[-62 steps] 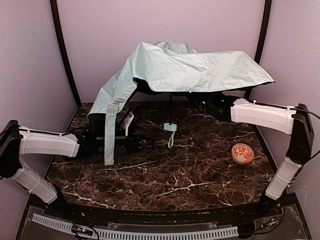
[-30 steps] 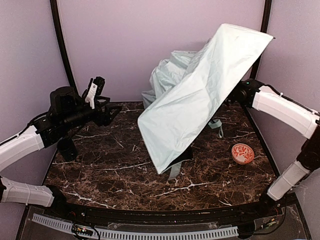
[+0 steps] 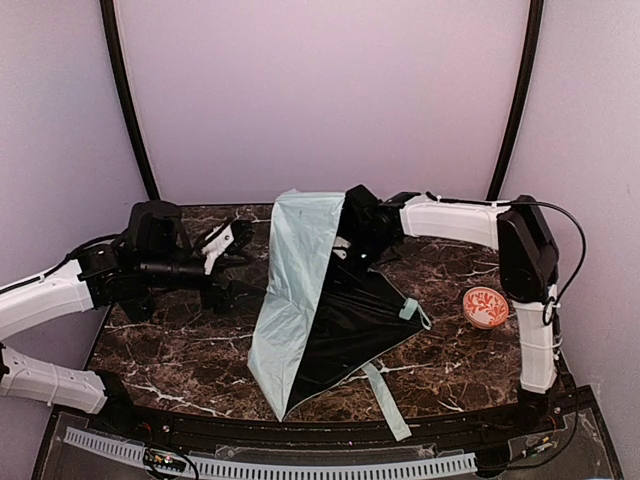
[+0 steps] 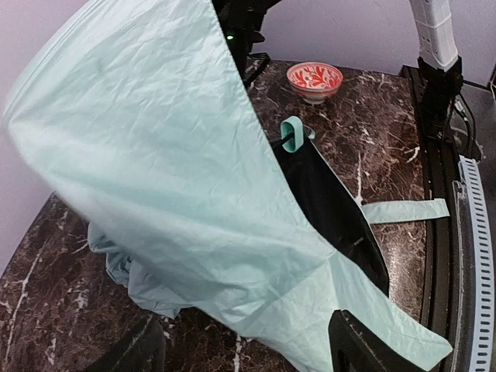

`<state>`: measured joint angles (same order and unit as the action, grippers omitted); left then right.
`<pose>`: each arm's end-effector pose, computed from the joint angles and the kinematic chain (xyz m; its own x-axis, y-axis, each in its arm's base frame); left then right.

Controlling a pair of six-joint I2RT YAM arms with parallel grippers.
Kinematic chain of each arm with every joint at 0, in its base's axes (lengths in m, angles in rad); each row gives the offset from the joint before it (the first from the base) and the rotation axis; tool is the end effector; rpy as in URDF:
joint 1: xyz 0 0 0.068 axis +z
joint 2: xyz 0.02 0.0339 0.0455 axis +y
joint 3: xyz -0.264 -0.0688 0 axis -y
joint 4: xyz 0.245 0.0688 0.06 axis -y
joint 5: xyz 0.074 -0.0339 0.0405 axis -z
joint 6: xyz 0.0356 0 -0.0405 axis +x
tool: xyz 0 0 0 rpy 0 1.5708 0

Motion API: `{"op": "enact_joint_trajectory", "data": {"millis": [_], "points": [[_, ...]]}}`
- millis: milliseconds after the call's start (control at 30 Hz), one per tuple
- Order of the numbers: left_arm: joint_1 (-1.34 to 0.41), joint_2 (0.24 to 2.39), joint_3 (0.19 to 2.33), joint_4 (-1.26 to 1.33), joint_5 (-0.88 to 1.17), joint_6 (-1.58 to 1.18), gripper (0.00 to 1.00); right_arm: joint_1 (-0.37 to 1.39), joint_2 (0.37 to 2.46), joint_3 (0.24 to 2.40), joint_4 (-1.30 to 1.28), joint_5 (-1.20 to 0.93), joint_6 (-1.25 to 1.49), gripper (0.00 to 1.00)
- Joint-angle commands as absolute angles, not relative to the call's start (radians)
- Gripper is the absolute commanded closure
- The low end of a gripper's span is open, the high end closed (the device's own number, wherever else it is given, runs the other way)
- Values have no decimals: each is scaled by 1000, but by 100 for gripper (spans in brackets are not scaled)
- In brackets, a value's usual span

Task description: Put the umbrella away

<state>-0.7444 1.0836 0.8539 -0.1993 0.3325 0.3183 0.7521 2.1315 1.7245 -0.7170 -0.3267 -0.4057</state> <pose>0.1734 -0.1756 0.3046 -0.0218 0.4223 -0.9062 0.9113 0.3811 0.1556 0.3250 0.3196 0.1980 -0.3098 -0.8017 -0.5112 -0.9475 0.3053 0.0954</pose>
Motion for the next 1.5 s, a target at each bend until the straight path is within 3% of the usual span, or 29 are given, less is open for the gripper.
{"op": "enact_joint_trajectory", "data": {"millis": [0, 367, 600, 800, 1000, 1200, 1333, 1467], "points": [[-744, 923, 844, -124, 267, 350, 24, 703, 1949, 1810, -679, -589, -398, 100], [-744, 893, 887, -96, 235, 320, 20, 598, 1864, 2026, -742, -719, -372, 100], [-745, 909, 711, 169, 418, 200, 34, 571, 1793, 2068, -503, -762, -167, 100], [-746, 1010, 675, 294, 527, 120, 32, 570, 1755, 2059, -357, -814, -96, 100], [-746, 990, 611, 365, 604, 106, 31, 566, 1763, 2079, -380, -762, -122, 100], [-746, 957, 590, 284, 548, 160, 45, 555, 1778, 2123, -391, -681, -117, 100], [-746, 1012, 585, 334, 611, 108, 43, 553, 1779, 2148, -405, -669, -134, 100], [-756, 1098, 579, 469, 636, 47, 28, 553, 1769, 2145, -406, -660, -146, 100]]}}
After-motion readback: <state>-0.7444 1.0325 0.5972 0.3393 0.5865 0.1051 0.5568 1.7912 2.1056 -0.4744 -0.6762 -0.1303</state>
